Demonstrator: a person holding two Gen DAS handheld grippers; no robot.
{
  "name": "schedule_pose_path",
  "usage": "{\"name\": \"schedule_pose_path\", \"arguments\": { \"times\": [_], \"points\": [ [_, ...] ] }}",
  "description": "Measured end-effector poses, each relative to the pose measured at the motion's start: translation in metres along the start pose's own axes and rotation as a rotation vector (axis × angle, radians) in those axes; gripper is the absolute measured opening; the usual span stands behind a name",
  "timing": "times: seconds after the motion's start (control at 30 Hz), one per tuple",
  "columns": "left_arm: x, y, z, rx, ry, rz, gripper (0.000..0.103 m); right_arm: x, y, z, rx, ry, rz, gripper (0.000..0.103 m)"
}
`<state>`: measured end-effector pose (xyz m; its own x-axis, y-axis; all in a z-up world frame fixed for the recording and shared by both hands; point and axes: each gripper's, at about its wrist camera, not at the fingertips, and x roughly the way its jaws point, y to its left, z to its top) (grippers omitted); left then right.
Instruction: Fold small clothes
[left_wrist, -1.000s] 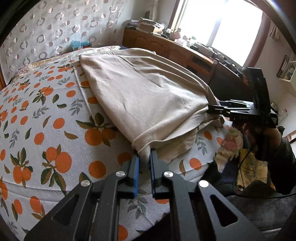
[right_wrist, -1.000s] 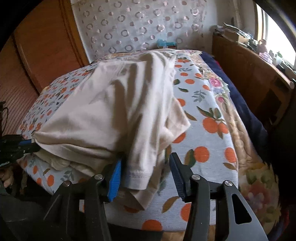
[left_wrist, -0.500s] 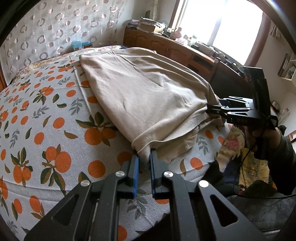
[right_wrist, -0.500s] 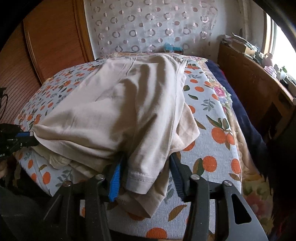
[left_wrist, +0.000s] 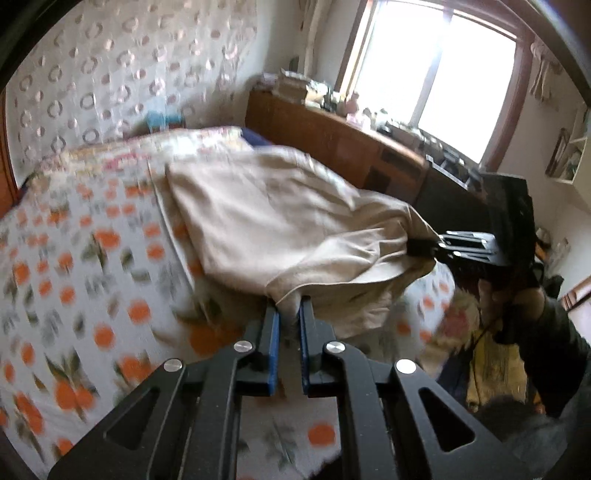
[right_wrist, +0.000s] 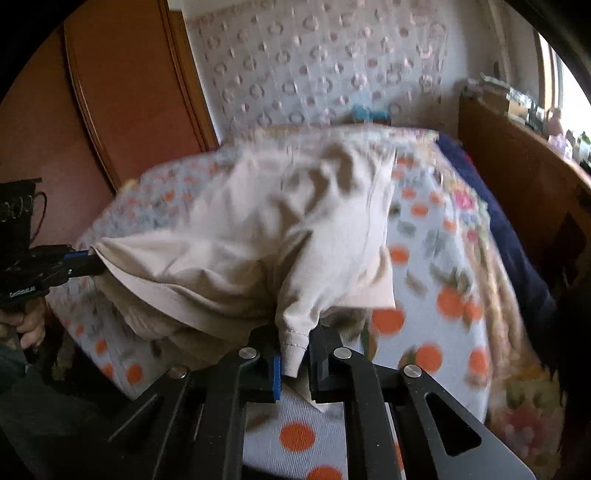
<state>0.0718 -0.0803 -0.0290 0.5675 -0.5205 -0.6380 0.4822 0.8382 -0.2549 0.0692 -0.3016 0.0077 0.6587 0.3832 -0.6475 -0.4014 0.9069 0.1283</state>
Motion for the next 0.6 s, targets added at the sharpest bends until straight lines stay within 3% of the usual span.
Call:
{"name": "schedule_pose_path", "arguments": {
  "times": [0.27, 0.43, 0.6],
  "points": [
    [0.021, 0.035, 0.094, -0.013, -0.091, 0.042, 0.009, 0.01, -0.009, 0.08, -0.074, -0.096, -0.034, 0.01],
    [0.056, 0.07, 0.14, -0.035, -0.083, 0.098, 0.009, 0.048, -0.016, 0.123, -0.092, -0.092, -0.051, 0.01],
    [0.106, 0.114, 0.173, -0.088, -0.025, 0.127, 0.009, 0.107, -0.027, 0.153, -0.096, -0.038, -0.061, 0.01]
  ]
}}
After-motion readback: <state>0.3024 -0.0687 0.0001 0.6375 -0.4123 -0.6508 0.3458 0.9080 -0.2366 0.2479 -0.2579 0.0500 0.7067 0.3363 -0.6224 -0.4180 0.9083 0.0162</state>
